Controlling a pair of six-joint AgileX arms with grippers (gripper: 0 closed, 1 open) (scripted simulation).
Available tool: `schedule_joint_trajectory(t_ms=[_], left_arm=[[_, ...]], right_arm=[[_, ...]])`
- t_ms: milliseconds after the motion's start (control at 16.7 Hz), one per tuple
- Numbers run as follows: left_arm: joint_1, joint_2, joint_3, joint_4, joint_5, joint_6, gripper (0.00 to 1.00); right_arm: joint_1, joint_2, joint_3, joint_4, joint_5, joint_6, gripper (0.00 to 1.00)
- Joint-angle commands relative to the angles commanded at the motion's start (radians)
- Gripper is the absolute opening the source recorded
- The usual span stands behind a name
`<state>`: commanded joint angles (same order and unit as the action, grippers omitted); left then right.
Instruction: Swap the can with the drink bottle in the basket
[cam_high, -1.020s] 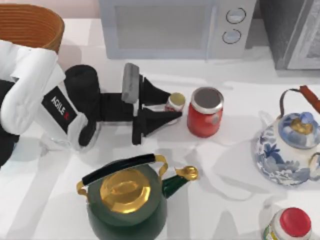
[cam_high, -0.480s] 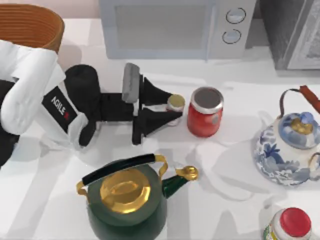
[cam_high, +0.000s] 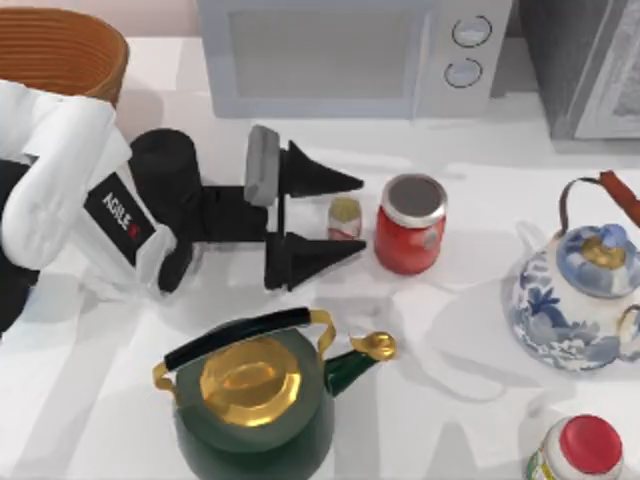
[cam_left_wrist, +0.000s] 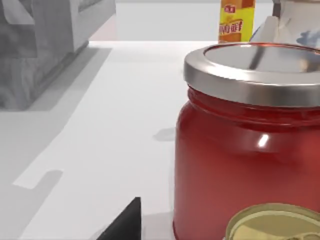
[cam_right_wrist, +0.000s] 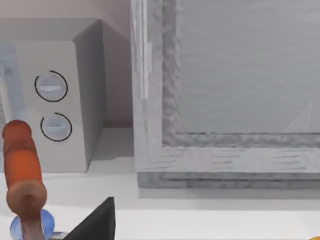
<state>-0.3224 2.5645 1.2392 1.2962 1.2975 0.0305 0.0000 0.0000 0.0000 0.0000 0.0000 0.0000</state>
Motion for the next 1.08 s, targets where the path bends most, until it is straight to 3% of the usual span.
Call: schedule_joint_trajectory(t_ms=[600, 840, 1080], left_arm=[[0.014, -0.028, -0.028, -0.012, -0.026, 0.006, 1.00], [0.054, -0.204, -0.179, -0.078, -0.174, 0.032, 1.00], [0.104, -0.541, -0.411, -0.212, -0.405, 0.058, 1.00]], right_arm=[[0.000, 0.000, 0.000, 0.000, 0.000, 0.000, 1.00], [0.000, 0.000, 0.000, 0.000, 0.000, 0.000, 1.00], [0.000, 0.000, 0.000, 0.000, 0.000, 0.000, 1.00]])
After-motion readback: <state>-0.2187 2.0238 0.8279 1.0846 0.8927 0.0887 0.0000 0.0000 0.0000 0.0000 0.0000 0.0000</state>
